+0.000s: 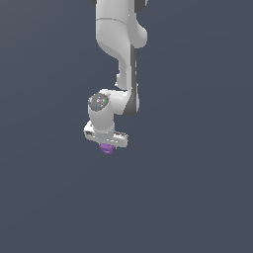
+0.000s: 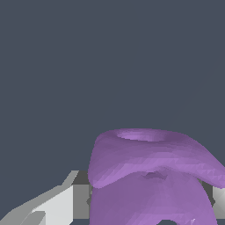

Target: Pick up the object and move it to a goal position.

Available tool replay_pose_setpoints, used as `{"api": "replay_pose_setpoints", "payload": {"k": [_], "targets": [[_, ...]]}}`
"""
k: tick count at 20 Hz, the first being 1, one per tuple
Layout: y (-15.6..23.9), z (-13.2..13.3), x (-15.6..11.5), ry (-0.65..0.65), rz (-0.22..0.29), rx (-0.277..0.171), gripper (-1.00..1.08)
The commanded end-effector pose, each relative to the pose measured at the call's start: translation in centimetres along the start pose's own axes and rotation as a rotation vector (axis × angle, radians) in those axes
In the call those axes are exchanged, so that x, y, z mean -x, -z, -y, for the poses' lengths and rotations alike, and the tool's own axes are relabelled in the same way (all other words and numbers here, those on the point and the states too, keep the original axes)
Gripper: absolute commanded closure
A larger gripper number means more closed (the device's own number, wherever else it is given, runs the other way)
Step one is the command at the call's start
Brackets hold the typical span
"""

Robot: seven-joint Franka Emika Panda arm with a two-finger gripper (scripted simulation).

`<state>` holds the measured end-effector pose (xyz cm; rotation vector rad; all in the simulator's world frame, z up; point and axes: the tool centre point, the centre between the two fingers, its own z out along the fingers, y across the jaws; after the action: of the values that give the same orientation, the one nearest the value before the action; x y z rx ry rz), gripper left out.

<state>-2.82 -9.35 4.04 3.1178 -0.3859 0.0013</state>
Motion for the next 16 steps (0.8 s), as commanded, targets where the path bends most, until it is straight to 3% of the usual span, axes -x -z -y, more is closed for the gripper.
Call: {"api": "replay_pose_setpoints", "payload": {"k": [1,9,16], "targets": [[-0.1,0.0,0.0,0.000,0.001,0.000,1.08],[1.0,0.1,-0.4,0.000,0.000,0.000,1.08],[4.4,0.3,-1.9,0.000,0.000,0.000,1.08]]}}
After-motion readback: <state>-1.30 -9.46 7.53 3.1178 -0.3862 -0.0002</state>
